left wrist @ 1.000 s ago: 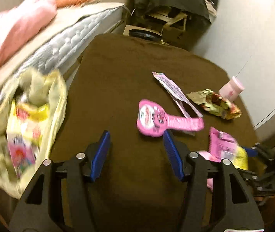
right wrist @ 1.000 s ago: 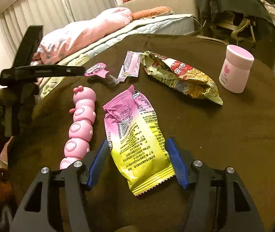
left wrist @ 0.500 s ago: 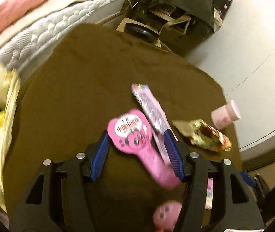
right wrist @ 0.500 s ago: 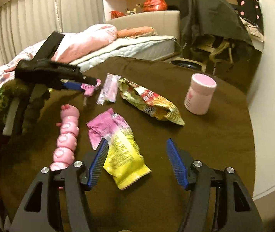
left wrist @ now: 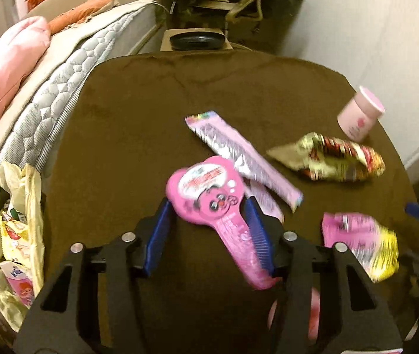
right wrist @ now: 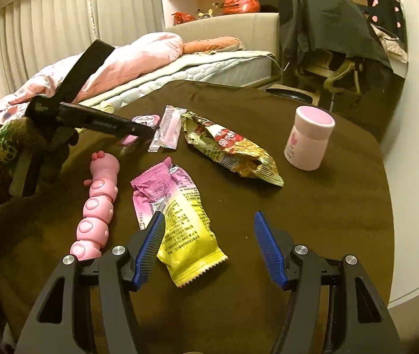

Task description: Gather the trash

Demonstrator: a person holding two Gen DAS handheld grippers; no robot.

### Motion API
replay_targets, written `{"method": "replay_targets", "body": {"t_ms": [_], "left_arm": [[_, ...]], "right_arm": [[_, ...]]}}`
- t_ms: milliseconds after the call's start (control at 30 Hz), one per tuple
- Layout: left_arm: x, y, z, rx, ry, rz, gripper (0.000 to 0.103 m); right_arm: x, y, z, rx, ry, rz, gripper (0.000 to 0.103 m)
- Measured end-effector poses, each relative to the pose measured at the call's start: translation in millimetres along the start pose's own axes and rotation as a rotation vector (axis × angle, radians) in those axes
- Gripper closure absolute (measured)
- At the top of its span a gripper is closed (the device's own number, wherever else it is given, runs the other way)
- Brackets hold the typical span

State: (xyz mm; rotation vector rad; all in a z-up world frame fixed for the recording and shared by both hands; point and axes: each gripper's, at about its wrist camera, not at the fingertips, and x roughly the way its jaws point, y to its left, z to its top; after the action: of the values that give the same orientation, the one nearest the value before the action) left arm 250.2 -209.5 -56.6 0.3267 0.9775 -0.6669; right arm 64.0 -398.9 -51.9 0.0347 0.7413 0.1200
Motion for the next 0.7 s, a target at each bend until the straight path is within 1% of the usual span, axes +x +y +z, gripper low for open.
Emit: {"method": "replay_targets", "body": {"t_ms": [67,233,333,433,467,500,533,600,700], "left_arm": [[-5.3,4.5,-7.3,0.014,0.009,-0.025,0.055],[-24.1,19.4,-33.9,0.035,0.019,-0.073,0.055],[-32.3,28.7,-46.0,0.004,0.014,-0.106,0.055],[-37.9,32.8,-51.3,-0.025,0.005,-0.147,0.055],[-40.0,33.1,-51.4,-0.030,-0.004,-0.162,0.055],[-41.9,33.0,-50.9,-0.030,-0.014,-0.170,0.054],[-43.9,32.5,-49.2,-0.027,-0.028,-0.177,0.051],[-45.7,30.6,-42.9,-0.017,-0.055,-0.182,0.049],[-41.4,23.0,-25.6,0.020,-0.084,-0.173,0.049]], "right_arm": [[2.5,3.4,3.6,-0.032,0.007,0.017,0.044],[19.6,20.4,18.5,-0.181,0.057,0.108,0.044],[36.5,22.4,25.4,-0.206,0.106,0.133,0.044],[54.6,19.5,25.7,-0.177,0.179,0.143,0.045],[55.1,20.4,24.1,-0.165,0.191,0.170,0.054],[53.7,21.4,22.5,-0.160,0.194,0.186,0.067],[50.4,22.3,21.0,-0.157,0.192,0.183,0.069],[40.8,22.7,17.2,-0.154,0.178,0.165,0.080],[23.9,18.7,10.9,-0.120,0.150,0.151,0.082]]}}
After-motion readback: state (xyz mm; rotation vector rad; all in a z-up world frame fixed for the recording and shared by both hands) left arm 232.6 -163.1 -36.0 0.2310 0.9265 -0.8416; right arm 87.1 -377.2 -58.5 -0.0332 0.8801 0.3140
